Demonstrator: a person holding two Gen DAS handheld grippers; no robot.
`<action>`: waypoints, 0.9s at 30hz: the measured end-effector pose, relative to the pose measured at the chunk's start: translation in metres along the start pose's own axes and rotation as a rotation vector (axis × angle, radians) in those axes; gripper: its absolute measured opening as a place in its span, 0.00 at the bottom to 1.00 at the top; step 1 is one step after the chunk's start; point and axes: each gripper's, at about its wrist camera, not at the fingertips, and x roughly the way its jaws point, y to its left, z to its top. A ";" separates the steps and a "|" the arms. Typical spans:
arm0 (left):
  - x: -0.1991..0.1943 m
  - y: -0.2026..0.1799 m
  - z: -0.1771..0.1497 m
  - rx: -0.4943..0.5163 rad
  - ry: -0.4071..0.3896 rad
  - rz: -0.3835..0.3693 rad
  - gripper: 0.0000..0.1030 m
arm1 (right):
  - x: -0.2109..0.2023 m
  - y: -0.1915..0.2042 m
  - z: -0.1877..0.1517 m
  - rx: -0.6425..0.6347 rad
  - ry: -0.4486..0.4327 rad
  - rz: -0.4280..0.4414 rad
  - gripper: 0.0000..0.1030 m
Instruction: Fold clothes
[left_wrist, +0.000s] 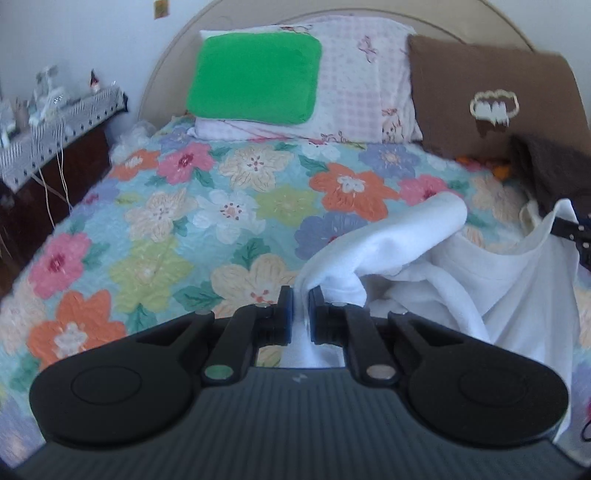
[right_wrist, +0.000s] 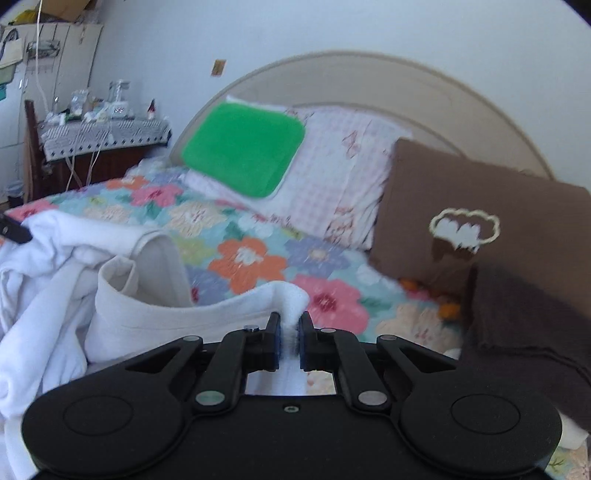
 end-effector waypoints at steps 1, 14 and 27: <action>0.000 0.007 0.002 -0.043 -0.006 -0.004 0.08 | -0.006 -0.008 0.007 0.011 -0.033 -0.034 0.08; -0.007 0.037 0.001 -0.131 -0.043 0.077 0.01 | -0.020 -0.127 -0.007 0.238 0.063 -0.252 0.08; 0.046 -0.067 -0.074 -0.222 0.268 -0.309 0.10 | 0.013 -0.104 -0.049 0.425 0.259 0.038 0.10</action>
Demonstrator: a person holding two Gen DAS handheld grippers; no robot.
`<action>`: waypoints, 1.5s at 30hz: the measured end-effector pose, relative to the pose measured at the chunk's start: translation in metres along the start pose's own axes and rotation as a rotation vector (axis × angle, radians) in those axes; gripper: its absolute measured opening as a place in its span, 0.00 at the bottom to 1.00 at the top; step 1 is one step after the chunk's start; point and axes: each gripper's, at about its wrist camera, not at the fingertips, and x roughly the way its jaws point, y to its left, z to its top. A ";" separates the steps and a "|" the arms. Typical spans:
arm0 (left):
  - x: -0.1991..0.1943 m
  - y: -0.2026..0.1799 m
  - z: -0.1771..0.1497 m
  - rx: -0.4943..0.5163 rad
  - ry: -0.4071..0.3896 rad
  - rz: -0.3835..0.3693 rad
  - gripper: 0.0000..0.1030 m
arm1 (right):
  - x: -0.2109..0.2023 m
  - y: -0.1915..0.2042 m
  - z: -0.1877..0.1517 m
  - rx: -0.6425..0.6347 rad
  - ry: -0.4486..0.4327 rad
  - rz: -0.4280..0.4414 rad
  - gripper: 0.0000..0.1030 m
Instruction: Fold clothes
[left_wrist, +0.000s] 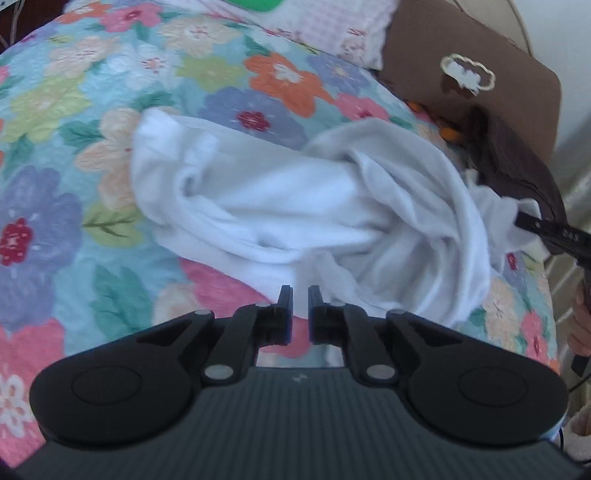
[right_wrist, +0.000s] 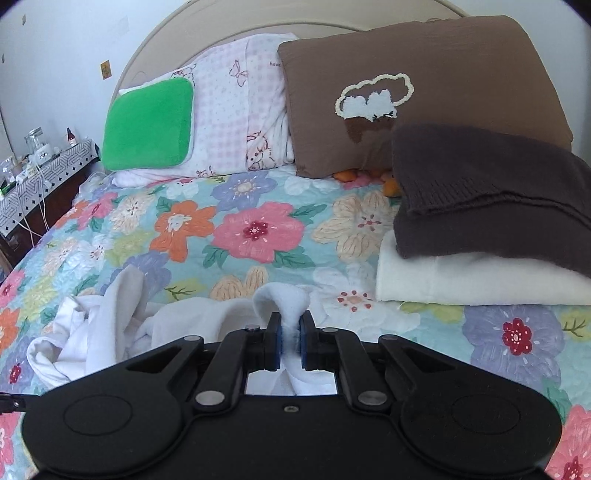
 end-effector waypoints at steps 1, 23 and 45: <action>0.003 -0.014 -0.002 0.028 -0.004 -0.025 0.15 | 0.000 0.000 0.000 0.000 0.004 0.007 0.10; 0.036 -0.075 -0.004 0.051 -0.119 0.047 0.11 | 0.035 -0.023 -0.025 0.153 0.132 0.339 0.15; -0.139 0.117 0.021 -0.211 -0.429 0.400 0.10 | -0.033 0.084 -0.049 0.057 0.183 1.100 0.13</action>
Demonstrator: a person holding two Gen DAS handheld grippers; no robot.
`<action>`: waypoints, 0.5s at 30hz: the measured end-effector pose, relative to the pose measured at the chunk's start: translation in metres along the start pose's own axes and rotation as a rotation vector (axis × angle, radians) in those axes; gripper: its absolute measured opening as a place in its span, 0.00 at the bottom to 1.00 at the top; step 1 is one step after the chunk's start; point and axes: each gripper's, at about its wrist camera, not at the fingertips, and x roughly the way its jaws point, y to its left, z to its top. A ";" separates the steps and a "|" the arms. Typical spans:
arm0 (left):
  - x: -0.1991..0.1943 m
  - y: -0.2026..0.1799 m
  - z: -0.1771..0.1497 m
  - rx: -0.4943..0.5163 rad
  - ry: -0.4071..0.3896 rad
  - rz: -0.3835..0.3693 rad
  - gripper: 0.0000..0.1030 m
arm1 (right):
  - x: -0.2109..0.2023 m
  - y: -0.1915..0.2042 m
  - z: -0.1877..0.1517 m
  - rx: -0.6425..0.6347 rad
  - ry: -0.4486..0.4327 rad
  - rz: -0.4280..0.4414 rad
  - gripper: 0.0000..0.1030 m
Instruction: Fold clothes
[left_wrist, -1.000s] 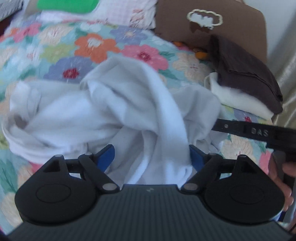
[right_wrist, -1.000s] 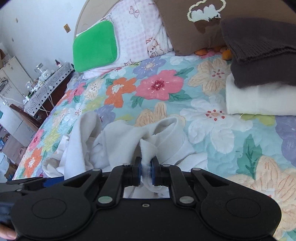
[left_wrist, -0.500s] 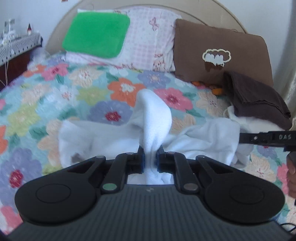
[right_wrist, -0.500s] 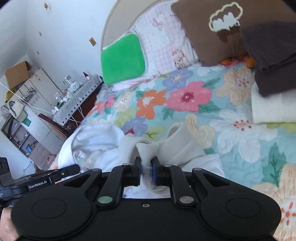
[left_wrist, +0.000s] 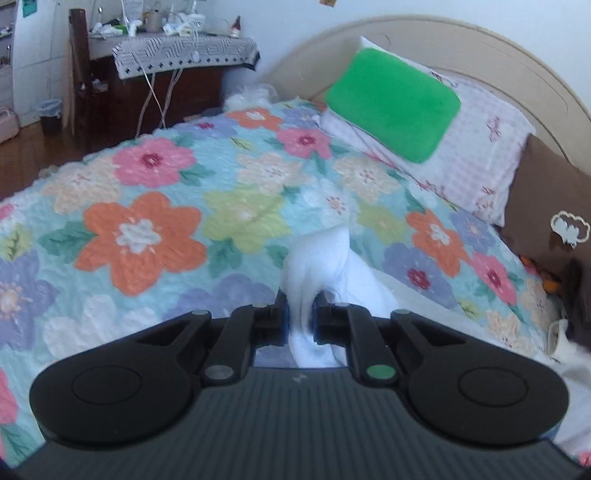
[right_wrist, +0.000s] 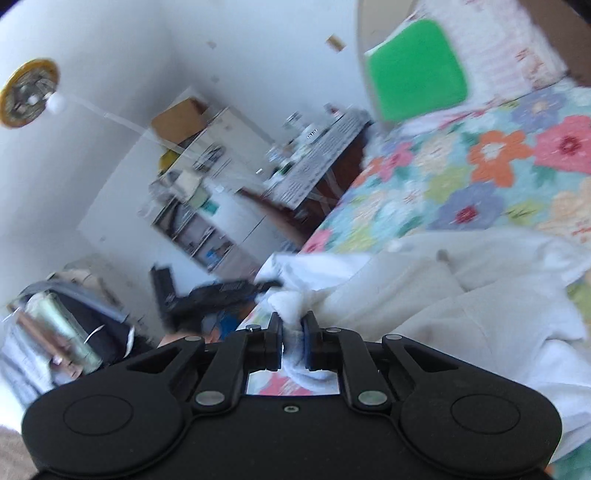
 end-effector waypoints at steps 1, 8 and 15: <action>-0.008 0.007 0.008 0.013 -0.030 0.025 0.10 | 0.010 0.010 -0.011 -0.018 0.059 0.037 0.13; -0.060 0.040 0.034 0.100 -0.200 0.183 0.10 | 0.064 0.053 -0.065 -0.184 0.357 0.064 0.13; -0.052 0.092 0.014 0.113 -0.146 0.376 0.10 | 0.039 0.039 -0.043 -0.198 0.347 0.055 0.17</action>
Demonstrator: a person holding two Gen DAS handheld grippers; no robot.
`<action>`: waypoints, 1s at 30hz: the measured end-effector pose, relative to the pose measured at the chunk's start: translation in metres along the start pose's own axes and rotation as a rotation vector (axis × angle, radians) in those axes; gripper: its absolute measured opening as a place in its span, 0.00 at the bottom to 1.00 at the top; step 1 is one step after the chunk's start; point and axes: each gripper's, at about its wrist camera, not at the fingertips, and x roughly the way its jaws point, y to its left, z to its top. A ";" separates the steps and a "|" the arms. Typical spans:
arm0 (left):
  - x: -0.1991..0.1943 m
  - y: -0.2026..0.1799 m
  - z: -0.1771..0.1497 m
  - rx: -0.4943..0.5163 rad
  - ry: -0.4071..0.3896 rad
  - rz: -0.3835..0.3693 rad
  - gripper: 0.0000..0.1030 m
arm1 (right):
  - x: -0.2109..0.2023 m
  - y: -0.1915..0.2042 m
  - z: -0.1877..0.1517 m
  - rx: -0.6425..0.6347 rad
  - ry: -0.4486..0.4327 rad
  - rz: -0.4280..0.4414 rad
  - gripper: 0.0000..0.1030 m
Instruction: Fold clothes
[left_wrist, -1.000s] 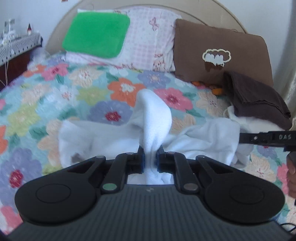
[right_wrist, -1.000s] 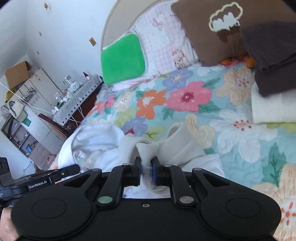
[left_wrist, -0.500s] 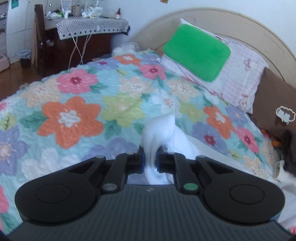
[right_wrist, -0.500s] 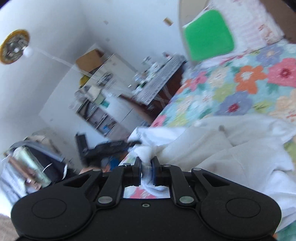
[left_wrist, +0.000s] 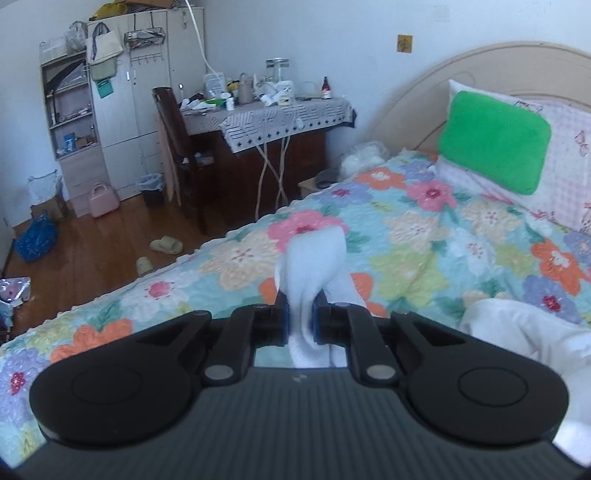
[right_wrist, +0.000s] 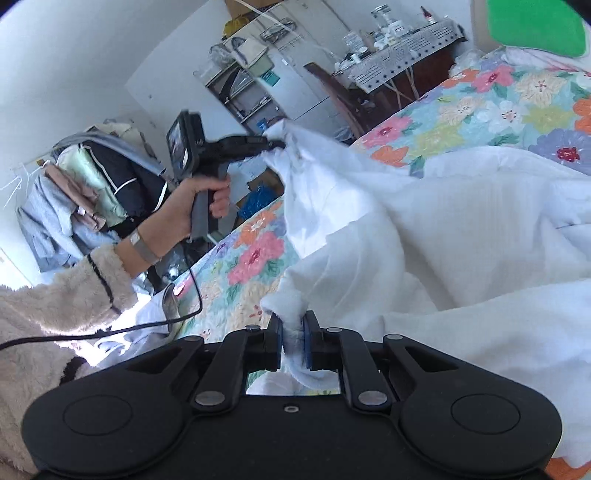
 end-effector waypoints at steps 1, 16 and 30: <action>0.005 0.006 -0.004 -0.012 0.013 0.021 0.10 | -0.006 -0.007 0.001 0.020 -0.019 -0.007 0.17; 0.035 -0.004 -0.074 0.230 0.380 0.037 0.12 | -0.045 -0.052 0.015 0.162 -0.198 -0.309 0.48; -0.011 -0.124 -0.015 0.446 0.215 -0.311 0.38 | -0.058 -0.097 0.050 0.297 -0.171 -0.645 0.51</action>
